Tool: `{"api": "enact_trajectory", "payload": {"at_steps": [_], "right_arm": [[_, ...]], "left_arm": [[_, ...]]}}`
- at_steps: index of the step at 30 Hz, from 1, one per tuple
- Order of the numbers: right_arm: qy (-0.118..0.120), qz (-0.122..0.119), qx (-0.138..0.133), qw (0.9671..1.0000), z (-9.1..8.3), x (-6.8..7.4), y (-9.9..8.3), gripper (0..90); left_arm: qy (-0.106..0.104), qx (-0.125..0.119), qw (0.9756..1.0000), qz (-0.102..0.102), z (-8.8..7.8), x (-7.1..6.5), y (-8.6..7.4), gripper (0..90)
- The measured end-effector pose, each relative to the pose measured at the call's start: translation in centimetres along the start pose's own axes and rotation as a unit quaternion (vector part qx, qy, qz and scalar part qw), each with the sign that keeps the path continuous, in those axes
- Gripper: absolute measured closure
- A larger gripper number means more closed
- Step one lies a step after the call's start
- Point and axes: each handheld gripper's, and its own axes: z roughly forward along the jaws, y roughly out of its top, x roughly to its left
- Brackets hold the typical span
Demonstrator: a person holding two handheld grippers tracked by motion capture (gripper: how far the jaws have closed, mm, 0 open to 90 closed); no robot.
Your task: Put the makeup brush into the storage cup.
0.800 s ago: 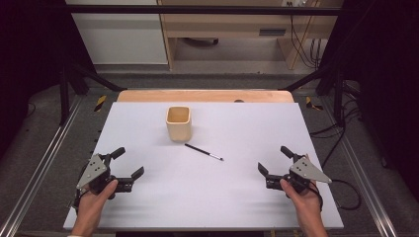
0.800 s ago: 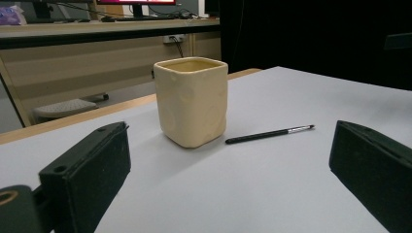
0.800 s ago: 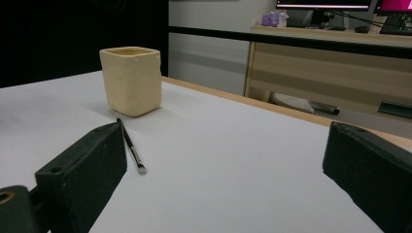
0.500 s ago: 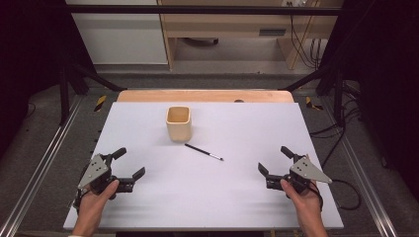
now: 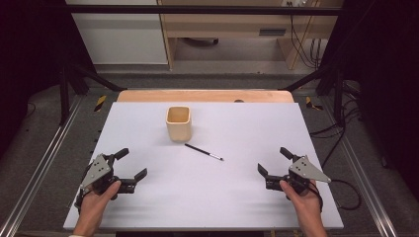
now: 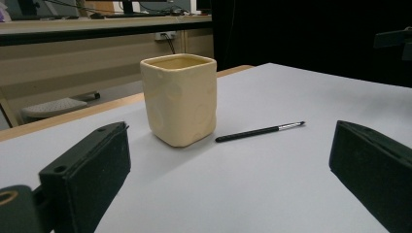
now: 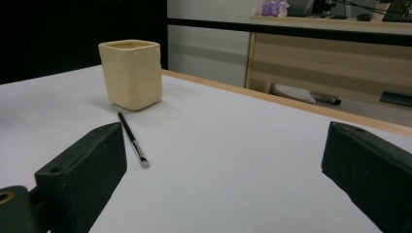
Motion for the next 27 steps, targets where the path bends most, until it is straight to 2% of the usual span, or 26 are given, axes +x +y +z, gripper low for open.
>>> {"api": "enact_trajectory", "payload": {"at_steps": [3,6,13,19,20,25,26,27], "right_arm": [[0.004,0.002,0.005,1.0,0.0,0.1,0.0,2.8],[0.003,0.017,0.012,0.9998,-0.1,0.2,0.1,2.7],[0.006,0.024,0.023,0.9994,-0.2,0.4,0.1,2.4],[0.005,0.018,0.028,0.9994,-0.2,0.7,0.3,2.4],[0.005,0.013,0.038,0.9992,-0.2,0.9,0.4,2.8],[0.01,-0.001,0.048,0.9988,0.1,1.5,1.0,3.2],[0.014,-0.012,0.056,0.9983,0.2,2.0,1.8,4.4],[0.014,-0.012,0.056,0.9983,0.2,2.0,1.8,4.4]], "left_arm": [[0.0,-0.002,1.0,0.0,0.0,0.0,0.0,1.0],[0.0,-0.004,1.0,-0.001,0.1,-0.1,0.1,1.0],[-0.004,0.0,1.0,0.003,0.2,-0.3,0.1,1.0],[-0.003,0.003,1.0,0.007,0.3,-0.2,0.0,1.0],[-0.001,0.005,1.0,0.007,0.2,-0.2,0.0,1.0],[0.004,0.002,1.0,0.006,0.1,-0.2,0.0,1.0],[0.007,0.002,1.0,0.005,-0.1,-0.1,0.0,1.0],[0.007,0.002,1.0,0.005,-0.1,-0.1,0.0,1.0]]}}
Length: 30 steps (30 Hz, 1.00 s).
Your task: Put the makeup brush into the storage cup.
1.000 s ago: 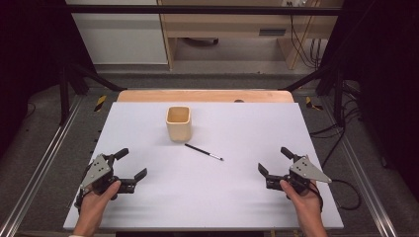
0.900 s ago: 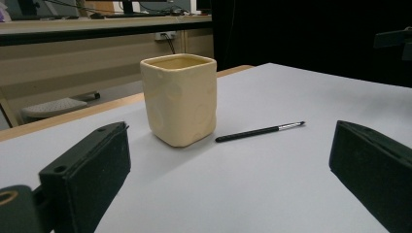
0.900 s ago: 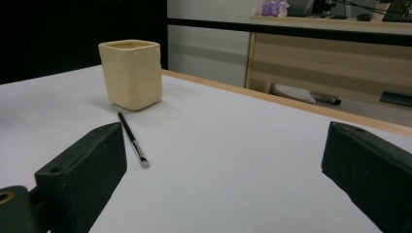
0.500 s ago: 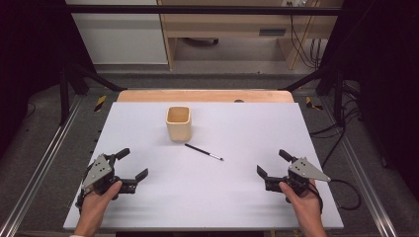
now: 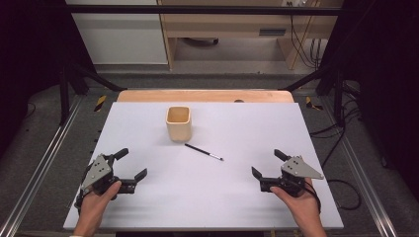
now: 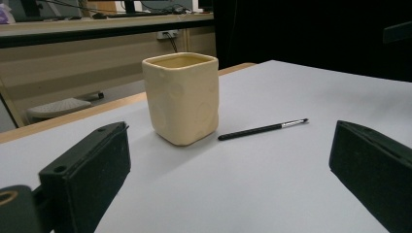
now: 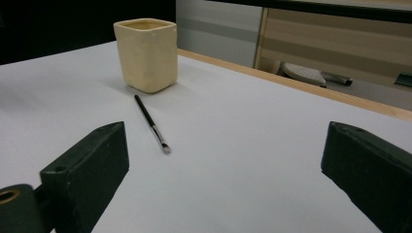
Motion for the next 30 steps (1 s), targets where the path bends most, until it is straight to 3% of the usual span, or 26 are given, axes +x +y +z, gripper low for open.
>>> {"api": "enact_trajectory", "payload": {"at_steps": [5,9,12,15,16,17,20,21,25,28,30], "right_arm": [[0.019,-0.007,0.03,0.9994,0.8,1.0,2.8,5.4],[0.031,-0.026,0.06,0.9974,1.6,1.1,4.9,5.0],[0.05,-0.033,0.104,0.9928,2.6,1.3,6.3,4.9],[0.066,-0.054,0.126,0.9884,3.7,1.7,7.3,5.2],[0.066,-0.054,0.126,0.9884,3.7,1.7,7.3,5.2],[0.072,-0.067,0.138,0.9856,4.6,2.0,7.8,5.2],[0.076,-0.078,0.15,0.9827,5.5,2.2,8.1,5.1],[0.081,-0.086,0.16,0.9801,6.5,2.3,8.4,5.1],[0.092,-0.093,0.176,0.9756,8.3,2.7,8.7,5.2],[0.097,-0.093,0.183,0.974,9.1,2.9,8.8,5.1],[0.102,-0.099,0.196,0.9704,10.1,3.2,8.9,5.0]], "left_arm": [[0.002,-0.004,1.0,-0.005,-0.2,0.2,0.0,1.0],[0.0,-0.003,1.0,-0.004,-0.1,0.1,0.0,1.0],[-0.002,-0.004,1.0,-0.006,-0.1,0.1,0.0,1.0],[-0.003,-0.009,0.9999,-0.009,-0.1,-0.1,0.1,1.0],[-0.003,-0.009,0.9999,-0.009,-0.1,-0.1,0.1,1.0],[-0.006,-0.007,0.9999,-0.008,0.0,-0.1,0.1,1.0],[-0.008,-0.007,0.9999,-0.008,0.0,-0.1,0.1,1.0],[-0.01,-0.011,0.9999,-0.009,0.1,-0.2,0.1,1.0],[-0.01,-0.011,0.9998,-0.009,0.0,0.0,0.0,1.0],[-0.01,-0.011,0.9998,-0.01,0.0,0.0,0.0,1.0],[-0.011,-0.013,0.9998,-0.012,0.1,0.1,0.0,1.0]]}}
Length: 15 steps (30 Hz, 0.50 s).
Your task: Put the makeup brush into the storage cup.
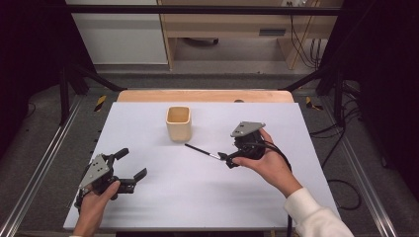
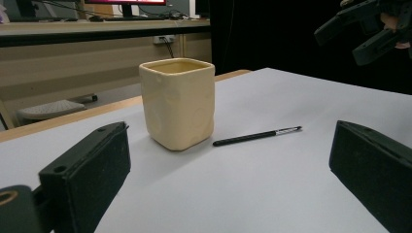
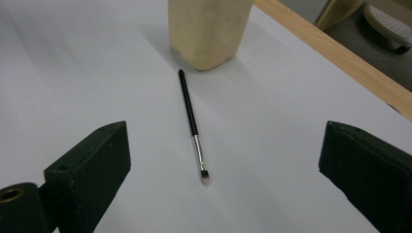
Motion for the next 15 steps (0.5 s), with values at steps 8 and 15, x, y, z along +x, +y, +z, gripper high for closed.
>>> {"api": "enact_trajectory", "payload": {"at_steps": [8,15], "right_arm": [[0.021,-0.004,0.025,0.9994,2.5,0.0,1.1,5.0],[0.036,-0.002,0.048,0.9982,5.7,-0.3,1.5,5.3]], "left_arm": [[-0.003,0.001,1.0,0.001,0.1,0.0,0.0,1.0],[-0.006,0.001,1.0,0.001,0.2,-0.1,0.0,1.0]]}}
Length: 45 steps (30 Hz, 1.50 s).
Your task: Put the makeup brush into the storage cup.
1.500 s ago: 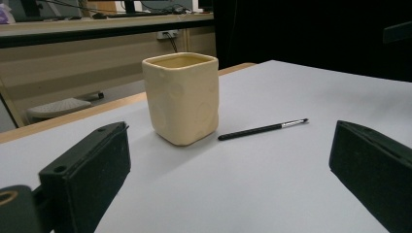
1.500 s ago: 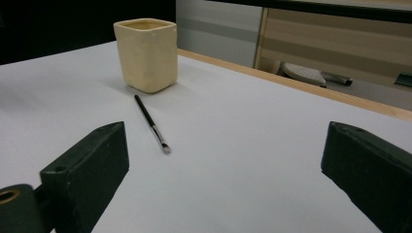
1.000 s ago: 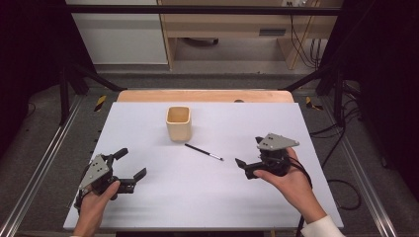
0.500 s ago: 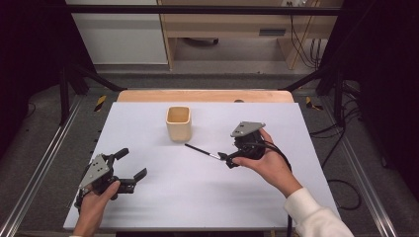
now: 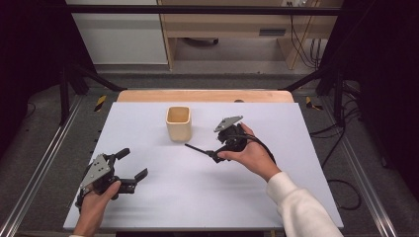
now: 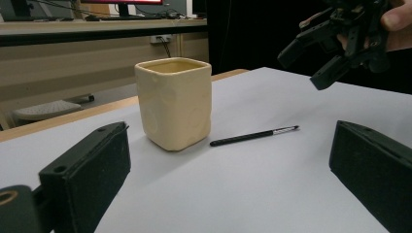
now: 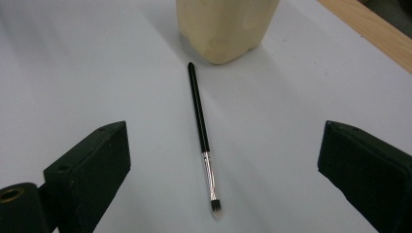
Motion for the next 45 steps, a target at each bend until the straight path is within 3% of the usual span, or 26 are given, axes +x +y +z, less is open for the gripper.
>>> {"api": "enact_trajectory", "payload": {"at_steps": [16,28,45], "right_arm": [[-0.004,0.004,0.035,0.9994,2.5,-0.5,-0.2,6.1],[-0.005,0.001,0.005,1.0,3.7,0.2,-0.5,11.7],[-0.004,0.003,0.029,0.9996,5.4,0.1,-1.1,19.3]], "left_arm": [[-0.004,0.002,1.0,0.001,0.1,0.0,-0.1,1.0],[-0.003,0.002,1.0,0.001,0.1,0.0,0.0,1.0],[-0.003,0.001,1.0,0.001,0.0,0.1,0.0,1.1]]}}
